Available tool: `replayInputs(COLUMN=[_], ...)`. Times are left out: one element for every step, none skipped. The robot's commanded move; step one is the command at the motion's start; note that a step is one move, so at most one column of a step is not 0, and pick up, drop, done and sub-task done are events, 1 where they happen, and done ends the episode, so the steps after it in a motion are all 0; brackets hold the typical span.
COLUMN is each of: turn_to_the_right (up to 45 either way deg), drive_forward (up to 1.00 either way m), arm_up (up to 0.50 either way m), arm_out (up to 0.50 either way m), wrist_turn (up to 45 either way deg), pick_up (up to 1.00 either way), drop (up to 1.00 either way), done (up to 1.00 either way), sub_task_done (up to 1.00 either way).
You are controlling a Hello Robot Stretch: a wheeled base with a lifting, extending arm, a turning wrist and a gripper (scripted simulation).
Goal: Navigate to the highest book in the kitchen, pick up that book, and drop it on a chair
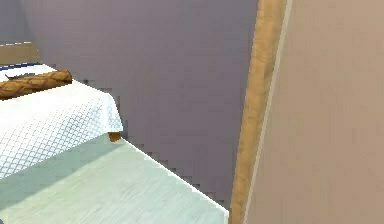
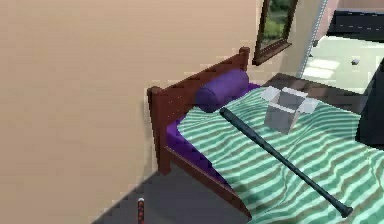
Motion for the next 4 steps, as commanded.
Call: replayInputs(turn_to_the_right=[0.0,-27.0,0.0,-36.0], drive_forward=[0.25,0.0,0.85,0.0], arm_up=[0.0,0.0,0.0,0.0], arm_out=[0.0,0.0,0.0,0.0], wrist_turn=[0.0,0.0,0.0,0.0], pick_up=[0.0,0.0,0.0,0.0], drop=[0.0,0.0,0.0,0.0], done=[0.0,0.0,0.0,0.0], sub_task_done=[0.0,0.0,0.0,0.0])
